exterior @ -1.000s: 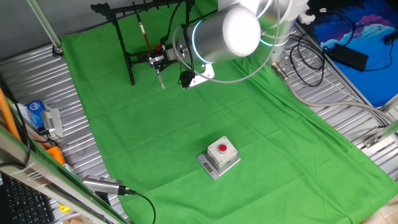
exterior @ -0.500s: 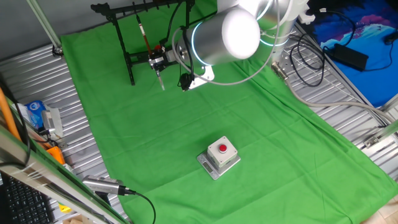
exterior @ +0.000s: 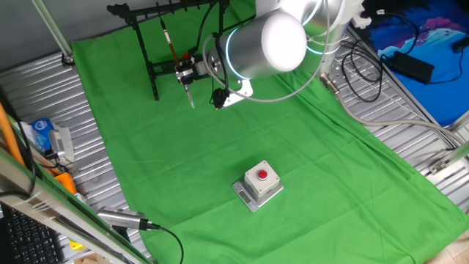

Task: Place the brush on the pen rack

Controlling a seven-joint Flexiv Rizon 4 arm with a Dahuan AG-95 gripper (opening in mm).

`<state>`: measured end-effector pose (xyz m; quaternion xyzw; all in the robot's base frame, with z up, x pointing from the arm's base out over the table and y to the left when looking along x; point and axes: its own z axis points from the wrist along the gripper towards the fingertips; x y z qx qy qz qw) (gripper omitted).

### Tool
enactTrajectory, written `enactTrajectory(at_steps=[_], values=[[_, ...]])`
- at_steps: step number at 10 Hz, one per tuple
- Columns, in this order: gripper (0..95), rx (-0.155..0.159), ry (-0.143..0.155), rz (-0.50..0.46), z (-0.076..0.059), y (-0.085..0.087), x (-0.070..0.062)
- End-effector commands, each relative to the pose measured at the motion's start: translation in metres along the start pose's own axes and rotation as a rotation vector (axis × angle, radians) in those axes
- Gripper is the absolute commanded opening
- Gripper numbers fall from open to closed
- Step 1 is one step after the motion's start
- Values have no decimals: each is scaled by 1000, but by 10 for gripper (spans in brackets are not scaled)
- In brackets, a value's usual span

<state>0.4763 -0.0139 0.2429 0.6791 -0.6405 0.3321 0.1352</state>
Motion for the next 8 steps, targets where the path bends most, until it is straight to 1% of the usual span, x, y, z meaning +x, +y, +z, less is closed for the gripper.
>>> enactTrajectory(at_steps=[1,4,8], values=[[0,-2,-1,7,0,-1,-4],[0,0,2,20,0,-1,-8],[0,1,3,18,0,0,-8]])
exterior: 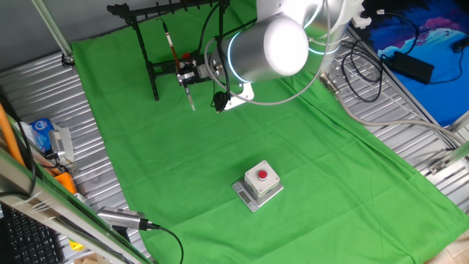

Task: Place the brush on the pen rack

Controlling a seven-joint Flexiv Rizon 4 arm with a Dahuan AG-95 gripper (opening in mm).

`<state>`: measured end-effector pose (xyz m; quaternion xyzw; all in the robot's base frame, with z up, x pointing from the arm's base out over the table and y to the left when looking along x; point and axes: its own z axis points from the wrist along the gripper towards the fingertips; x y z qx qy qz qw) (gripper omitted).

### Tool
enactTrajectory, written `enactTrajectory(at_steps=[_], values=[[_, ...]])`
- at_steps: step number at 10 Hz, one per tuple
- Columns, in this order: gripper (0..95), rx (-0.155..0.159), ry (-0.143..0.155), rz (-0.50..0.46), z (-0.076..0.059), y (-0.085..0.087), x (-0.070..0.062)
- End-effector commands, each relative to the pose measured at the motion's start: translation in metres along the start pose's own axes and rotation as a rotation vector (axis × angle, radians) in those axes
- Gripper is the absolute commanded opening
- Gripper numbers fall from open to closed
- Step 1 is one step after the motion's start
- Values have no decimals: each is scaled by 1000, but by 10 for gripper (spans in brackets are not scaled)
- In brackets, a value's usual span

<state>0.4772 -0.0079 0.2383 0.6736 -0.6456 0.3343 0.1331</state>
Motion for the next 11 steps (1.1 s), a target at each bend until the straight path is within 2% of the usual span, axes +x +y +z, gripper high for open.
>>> enactTrajectory(at_steps=[1,4,11], values=[[0,0,-1,9,1,2,0],[0,-1,-4,21,2,9,1],[0,-5,-6,2,-3,8,4]])
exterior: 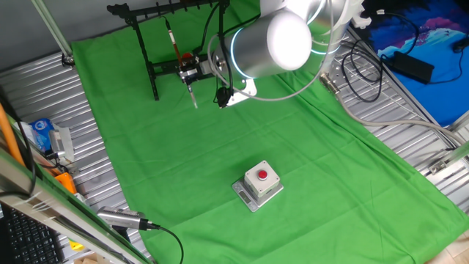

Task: Place the brush on the pen rack

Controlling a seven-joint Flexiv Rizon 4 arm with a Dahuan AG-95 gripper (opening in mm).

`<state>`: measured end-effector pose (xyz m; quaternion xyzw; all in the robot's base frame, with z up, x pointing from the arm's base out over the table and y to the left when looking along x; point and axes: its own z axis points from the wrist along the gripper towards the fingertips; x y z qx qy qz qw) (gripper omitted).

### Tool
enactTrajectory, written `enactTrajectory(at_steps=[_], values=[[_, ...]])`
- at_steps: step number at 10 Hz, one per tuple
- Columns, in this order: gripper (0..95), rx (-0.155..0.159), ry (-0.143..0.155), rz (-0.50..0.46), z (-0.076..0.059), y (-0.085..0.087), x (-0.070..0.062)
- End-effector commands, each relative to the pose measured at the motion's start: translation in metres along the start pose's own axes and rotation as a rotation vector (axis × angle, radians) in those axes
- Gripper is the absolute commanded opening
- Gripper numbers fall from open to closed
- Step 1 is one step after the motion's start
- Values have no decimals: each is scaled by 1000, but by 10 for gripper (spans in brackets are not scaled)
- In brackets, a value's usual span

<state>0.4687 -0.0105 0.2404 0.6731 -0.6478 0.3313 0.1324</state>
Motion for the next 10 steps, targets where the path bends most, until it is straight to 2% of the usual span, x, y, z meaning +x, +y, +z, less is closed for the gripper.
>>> enactTrajectory(at_steps=[1,10], values=[[0,-1,0,-2,-1,0,1],[0,2,-2,-12,-3,0,6]])
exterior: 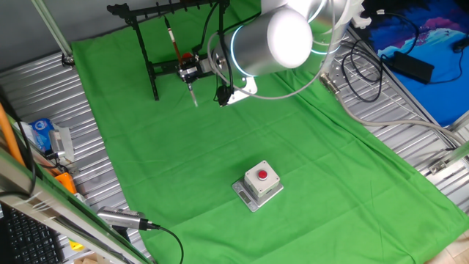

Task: Place the brush on the pen rack

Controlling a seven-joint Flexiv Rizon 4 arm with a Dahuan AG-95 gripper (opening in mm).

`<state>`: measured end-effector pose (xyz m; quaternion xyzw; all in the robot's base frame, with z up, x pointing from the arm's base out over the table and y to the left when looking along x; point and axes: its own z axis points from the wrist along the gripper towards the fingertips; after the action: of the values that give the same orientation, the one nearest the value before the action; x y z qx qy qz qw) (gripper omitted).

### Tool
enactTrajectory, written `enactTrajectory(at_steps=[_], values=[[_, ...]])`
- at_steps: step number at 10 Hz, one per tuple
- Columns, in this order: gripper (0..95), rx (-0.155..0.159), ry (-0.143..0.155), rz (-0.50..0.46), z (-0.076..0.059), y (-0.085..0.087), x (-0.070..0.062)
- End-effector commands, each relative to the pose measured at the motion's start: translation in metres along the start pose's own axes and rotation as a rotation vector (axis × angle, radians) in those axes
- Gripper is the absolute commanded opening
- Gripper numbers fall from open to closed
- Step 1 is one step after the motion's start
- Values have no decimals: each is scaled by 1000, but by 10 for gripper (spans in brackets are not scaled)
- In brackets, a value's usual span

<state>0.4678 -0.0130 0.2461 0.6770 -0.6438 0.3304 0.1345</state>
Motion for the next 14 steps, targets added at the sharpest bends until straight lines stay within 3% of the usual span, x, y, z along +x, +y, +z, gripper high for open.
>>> enactTrajectory(at_steps=[1,14], values=[[0,3,-6,1,1,1,3],[0,2,-35,59,4,1,6]])
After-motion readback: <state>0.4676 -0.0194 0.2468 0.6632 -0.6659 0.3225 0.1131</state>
